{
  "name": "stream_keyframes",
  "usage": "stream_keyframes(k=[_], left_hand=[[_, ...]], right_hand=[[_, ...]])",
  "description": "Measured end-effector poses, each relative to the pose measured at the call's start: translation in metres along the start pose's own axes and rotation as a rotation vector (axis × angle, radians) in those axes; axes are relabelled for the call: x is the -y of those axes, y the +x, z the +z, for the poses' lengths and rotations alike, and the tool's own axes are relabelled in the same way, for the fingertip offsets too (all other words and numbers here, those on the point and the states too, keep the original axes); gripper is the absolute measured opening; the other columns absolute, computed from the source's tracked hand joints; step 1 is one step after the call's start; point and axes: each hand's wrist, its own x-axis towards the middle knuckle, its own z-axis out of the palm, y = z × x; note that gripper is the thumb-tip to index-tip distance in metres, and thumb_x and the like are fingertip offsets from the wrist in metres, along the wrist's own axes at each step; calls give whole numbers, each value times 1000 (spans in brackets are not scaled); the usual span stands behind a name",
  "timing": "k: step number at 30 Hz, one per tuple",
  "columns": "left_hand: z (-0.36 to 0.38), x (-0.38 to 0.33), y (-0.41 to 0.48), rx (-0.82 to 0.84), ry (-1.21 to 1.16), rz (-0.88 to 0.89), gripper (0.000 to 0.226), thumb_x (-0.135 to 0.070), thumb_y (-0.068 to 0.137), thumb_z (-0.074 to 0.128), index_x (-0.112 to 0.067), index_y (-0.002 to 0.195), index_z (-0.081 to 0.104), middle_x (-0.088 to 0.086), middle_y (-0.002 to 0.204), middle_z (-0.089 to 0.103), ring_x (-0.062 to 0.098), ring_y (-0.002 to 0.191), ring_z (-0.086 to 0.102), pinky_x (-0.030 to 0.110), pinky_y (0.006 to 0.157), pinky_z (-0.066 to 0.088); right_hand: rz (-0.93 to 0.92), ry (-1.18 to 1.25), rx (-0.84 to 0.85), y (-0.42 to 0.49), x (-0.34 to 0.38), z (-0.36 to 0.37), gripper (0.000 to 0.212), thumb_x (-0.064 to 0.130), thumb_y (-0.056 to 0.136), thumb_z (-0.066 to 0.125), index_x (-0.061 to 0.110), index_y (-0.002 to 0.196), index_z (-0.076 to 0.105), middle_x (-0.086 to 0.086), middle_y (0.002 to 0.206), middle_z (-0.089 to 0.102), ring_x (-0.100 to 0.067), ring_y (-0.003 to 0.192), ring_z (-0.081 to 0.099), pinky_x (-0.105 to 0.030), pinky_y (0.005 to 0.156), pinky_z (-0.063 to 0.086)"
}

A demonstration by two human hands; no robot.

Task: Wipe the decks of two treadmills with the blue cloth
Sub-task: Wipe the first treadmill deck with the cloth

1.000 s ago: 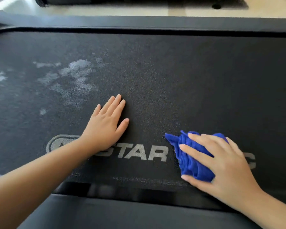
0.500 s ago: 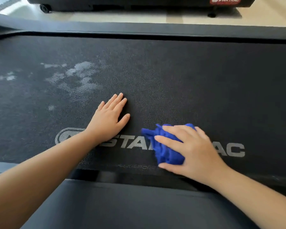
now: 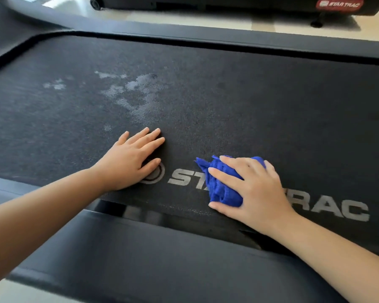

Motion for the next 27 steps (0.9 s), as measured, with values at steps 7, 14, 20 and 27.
stream_keyframes(k=[7,14,20,27], left_hand=[[3,39,0,-38,-11,-179,68,-55,89,26,-17,145,24,-2,155,13,15,143,6,40,113,4],[-5,63,53,-31,37,-128,58,-40,96,33,-16,147,18,0,156,9,16,143,4,42,113,5],[-8,92,120,-57,56,-206,64,-50,95,25,-17,148,10,1,156,4,16,143,0,44,114,2],[-2,99,126,-93,-82,-183,83,-61,75,10,-21,147,19,-4,156,7,12,142,0,43,113,3]], right_hand=[[-103,35,40,56,66,43,62,67,69,43,30,111,68,-2,121,63,-29,101,60,-62,84,43],[-8,19,-37,138,6,55,64,72,67,48,35,117,64,3,125,59,-27,107,57,-55,87,40],[219,-37,123,245,-64,68,63,66,77,56,40,133,47,9,143,40,-23,129,34,-48,102,28],[-146,66,-31,170,-19,65,59,65,68,50,28,110,69,-2,122,62,-29,104,60,-57,87,43]])
